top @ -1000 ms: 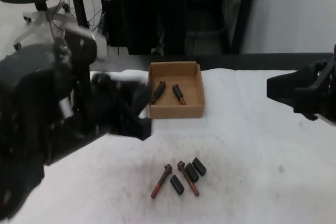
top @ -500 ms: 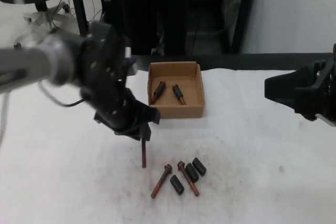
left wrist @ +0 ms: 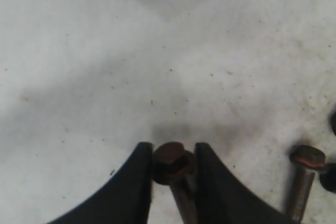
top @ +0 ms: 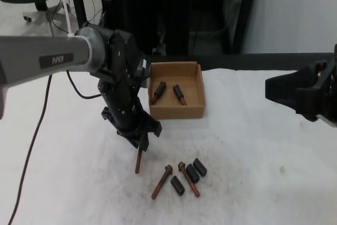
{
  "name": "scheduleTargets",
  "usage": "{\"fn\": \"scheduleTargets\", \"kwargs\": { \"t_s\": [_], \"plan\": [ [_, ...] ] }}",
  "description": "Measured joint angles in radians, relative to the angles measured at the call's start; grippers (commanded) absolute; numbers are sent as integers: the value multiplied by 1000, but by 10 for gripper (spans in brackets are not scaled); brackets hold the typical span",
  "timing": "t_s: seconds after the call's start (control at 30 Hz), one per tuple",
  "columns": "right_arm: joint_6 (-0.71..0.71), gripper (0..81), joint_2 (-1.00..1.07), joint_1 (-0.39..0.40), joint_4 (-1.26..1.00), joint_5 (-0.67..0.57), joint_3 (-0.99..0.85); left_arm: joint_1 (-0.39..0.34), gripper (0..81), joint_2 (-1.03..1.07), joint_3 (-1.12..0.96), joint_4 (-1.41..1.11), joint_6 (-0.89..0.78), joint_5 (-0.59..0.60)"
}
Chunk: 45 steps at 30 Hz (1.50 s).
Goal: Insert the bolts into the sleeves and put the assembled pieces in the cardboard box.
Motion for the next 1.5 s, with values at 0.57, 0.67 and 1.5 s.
{"fn": "scheduleTargets", "kwargs": {
  "t_s": [0.57,0.67,1.5],
  "plan": [
    [0,4,0,0,0,0,0,0,333,2,-1,73,63,-78],
    [0,4,0,0,0,0,0,-3,333,2,-1,85,47,-83],
    [0,4,0,0,0,0,0,-116,333,2,8,-15,-86,-215]
  ]
}}
